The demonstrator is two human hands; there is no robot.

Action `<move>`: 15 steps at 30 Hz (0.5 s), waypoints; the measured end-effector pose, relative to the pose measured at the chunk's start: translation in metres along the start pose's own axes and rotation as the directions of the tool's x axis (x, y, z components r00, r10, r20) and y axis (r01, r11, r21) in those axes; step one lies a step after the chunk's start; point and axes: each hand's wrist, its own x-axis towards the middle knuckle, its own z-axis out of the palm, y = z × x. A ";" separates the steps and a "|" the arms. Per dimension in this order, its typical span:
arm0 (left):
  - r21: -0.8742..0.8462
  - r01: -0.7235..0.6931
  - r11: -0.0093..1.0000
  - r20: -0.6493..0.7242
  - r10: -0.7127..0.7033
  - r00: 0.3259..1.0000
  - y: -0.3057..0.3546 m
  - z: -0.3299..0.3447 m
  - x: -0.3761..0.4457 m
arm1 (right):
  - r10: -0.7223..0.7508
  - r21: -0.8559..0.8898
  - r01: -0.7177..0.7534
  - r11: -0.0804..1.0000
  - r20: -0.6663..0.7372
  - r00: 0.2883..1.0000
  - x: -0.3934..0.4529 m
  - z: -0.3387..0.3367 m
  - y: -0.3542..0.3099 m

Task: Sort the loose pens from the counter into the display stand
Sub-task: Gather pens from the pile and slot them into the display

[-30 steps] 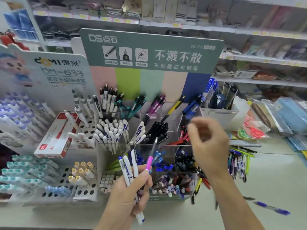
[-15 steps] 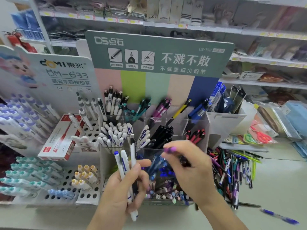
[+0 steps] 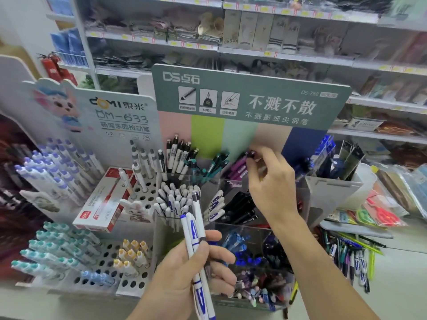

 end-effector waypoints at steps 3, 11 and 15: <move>-0.015 0.057 0.998 -0.018 -0.057 0.998 0.001 0.000 0.006 | -0.008 -0.030 0.008 1.000 0.003 1.000 -0.001 0.005 0.008; 0.082 0.068 0.994 0.053 -0.072 0.996 0.000 -0.006 0.021 | 0.188 0.197 -0.183 0.963 -0.006 0.982 0.009 -0.011 0.007; 0.012 0.083 0.996 0.126 -0.084 0.988 0.000 -0.002 0.028 | 0.075 0.092 -0.079 0.993 0.041 0.996 0.009 -0.011 0.010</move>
